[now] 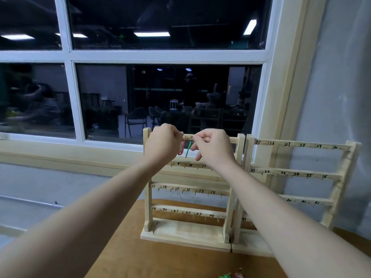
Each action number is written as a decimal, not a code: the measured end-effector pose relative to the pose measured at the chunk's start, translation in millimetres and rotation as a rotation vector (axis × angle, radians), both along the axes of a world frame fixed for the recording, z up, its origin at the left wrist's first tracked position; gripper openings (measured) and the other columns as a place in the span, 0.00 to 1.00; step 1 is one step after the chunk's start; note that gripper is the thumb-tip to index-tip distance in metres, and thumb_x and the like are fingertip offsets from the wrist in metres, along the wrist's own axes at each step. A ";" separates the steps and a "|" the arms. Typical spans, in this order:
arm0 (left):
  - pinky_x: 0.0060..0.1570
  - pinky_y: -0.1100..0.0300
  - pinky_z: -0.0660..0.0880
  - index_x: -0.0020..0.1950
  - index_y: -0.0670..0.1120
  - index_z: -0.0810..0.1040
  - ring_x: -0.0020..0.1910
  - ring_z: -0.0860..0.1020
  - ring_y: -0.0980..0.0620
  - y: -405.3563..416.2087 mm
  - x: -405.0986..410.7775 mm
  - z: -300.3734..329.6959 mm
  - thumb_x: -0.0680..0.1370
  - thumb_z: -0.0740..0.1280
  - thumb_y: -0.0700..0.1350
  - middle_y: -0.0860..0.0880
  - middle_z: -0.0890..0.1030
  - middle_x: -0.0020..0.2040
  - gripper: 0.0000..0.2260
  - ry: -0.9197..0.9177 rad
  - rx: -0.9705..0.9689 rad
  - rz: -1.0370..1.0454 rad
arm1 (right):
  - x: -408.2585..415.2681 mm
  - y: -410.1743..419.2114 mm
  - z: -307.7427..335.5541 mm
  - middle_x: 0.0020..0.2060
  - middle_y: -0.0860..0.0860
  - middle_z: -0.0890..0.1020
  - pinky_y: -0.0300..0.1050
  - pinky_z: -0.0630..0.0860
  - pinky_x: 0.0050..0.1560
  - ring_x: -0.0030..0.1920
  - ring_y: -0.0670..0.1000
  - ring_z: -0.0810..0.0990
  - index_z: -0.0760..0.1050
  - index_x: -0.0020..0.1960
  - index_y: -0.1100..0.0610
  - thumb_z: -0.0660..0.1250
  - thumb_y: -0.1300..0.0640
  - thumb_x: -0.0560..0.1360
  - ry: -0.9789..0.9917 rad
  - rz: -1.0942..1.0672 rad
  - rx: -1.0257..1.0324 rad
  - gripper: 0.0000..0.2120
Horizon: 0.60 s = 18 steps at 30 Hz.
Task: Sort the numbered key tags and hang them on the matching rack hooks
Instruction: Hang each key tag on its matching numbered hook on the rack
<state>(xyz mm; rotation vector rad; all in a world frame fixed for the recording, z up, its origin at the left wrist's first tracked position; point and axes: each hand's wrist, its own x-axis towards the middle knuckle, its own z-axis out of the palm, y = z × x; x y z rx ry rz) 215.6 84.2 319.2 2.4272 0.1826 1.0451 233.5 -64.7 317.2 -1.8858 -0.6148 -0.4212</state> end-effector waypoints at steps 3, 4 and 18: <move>0.27 0.56 0.71 0.33 0.50 0.75 0.27 0.78 0.47 1.4 0.3 -1.3 0.82 0.62 0.46 0.49 0.78 0.29 0.17 0.004 0.037 0.000 | 3.0 5.9 -1.8 0.32 0.49 0.85 0.39 0.77 0.27 0.22 0.46 0.79 0.82 0.44 0.57 0.64 0.60 0.81 -0.001 -0.023 0.016 0.10; 0.26 0.58 0.70 0.31 0.51 0.74 0.28 0.78 0.47 2.4 0.2 -2.3 0.81 0.61 0.45 0.49 0.79 0.29 0.17 0.007 0.047 0.003 | 3.7 7.6 -3.9 0.32 0.49 0.85 0.40 0.77 0.27 0.22 0.47 0.79 0.81 0.43 0.57 0.64 0.60 0.81 -0.007 -0.033 0.015 0.11; 0.33 0.50 0.79 0.36 0.46 0.79 0.30 0.80 0.48 14.4 -3.9 -17.1 0.81 0.61 0.44 0.47 0.81 0.31 0.15 0.054 0.088 -0.017 | 19.1 30.9 -8.3 0.27 0.58 0.82 0.50 0.79 0.29 0.21 0.49 0.74 0.81 0.37 0.64 0.64 0.61 0.77 -0.050 -0.162 0.046 0.14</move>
